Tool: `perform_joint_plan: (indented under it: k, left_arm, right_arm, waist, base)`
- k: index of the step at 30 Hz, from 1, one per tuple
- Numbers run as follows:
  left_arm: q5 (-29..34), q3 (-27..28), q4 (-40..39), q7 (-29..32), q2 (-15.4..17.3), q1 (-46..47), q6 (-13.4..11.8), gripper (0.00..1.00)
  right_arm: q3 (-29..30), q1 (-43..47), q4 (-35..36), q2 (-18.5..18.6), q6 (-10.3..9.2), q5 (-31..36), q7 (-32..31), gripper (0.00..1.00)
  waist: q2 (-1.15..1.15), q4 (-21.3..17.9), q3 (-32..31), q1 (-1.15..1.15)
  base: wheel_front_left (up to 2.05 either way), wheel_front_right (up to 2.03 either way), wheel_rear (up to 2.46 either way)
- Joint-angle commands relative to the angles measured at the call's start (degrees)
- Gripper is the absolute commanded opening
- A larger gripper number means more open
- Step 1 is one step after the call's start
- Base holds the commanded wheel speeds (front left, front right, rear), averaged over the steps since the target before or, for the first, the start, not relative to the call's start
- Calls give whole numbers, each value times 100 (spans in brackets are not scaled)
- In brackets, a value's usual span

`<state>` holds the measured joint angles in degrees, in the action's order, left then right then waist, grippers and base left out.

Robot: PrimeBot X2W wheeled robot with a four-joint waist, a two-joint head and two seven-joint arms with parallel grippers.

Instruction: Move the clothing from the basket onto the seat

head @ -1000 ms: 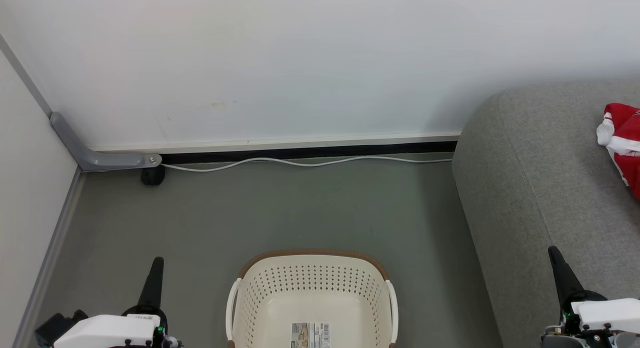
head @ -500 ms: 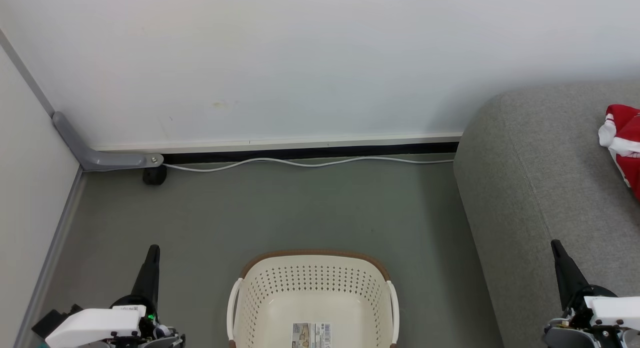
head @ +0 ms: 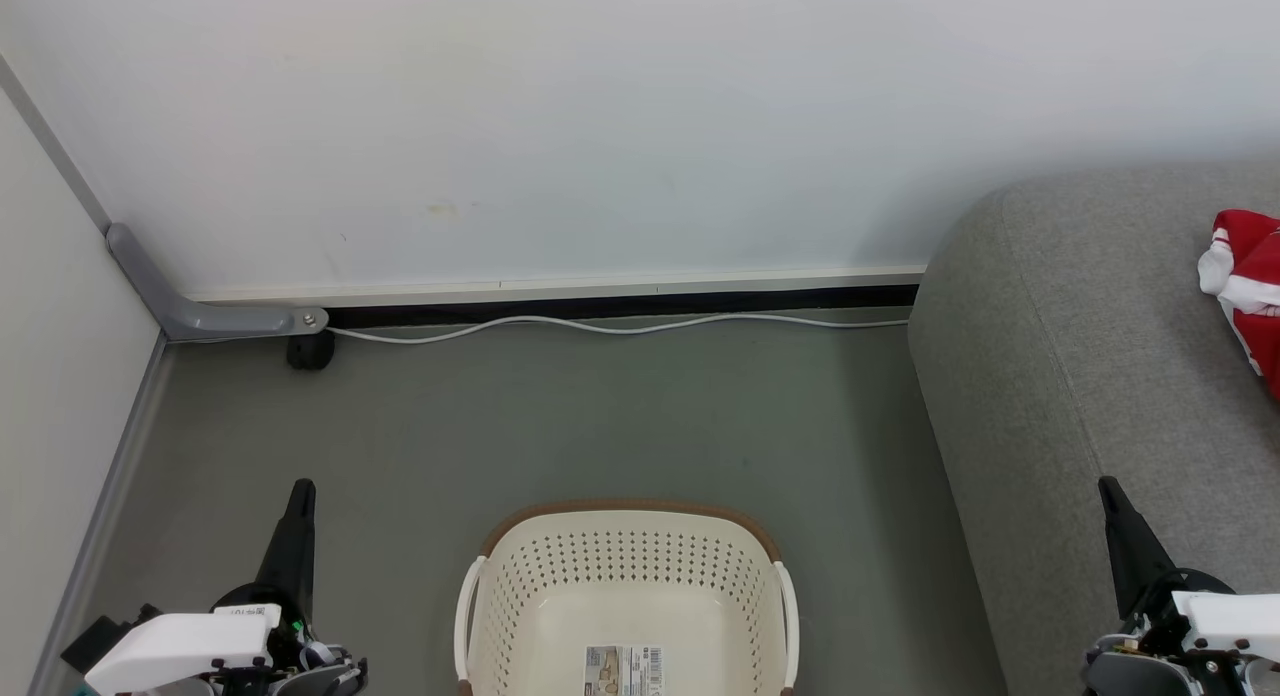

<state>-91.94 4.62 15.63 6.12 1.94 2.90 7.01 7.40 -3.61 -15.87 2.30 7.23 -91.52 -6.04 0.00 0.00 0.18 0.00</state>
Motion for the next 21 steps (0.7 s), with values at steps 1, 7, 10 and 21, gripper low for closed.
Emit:
perform_joint_plan:
  k: [1,7,10,21]
  left_arm:
    - [-22,191,-156,37,94,330,47,0]
    - [-22,191,-157,37,94,330,47,0]
    - [-22,191,-157,37,94,330,47,0]
    - [-22,190,-157,37,94,330,47,0]
  right_arm:
    - [-90,-257,185,64,25,-66,-43,0]
    - [-89,-257,185,63,25,-65,-44,0]
    - [-89,-257,185,63,25,-65,-44,0]
    - [-88,-257,185,62,25,-64,-45,0]
  waist:
    - [0,0,0,0]
    - [0,0,0,0]
    - [0,0,0,0]
    - [0,0,0,0]
  base:
    - [0,0,0]
    - [0,0,0]
    - [0,0,0]
    - [0,0,0]
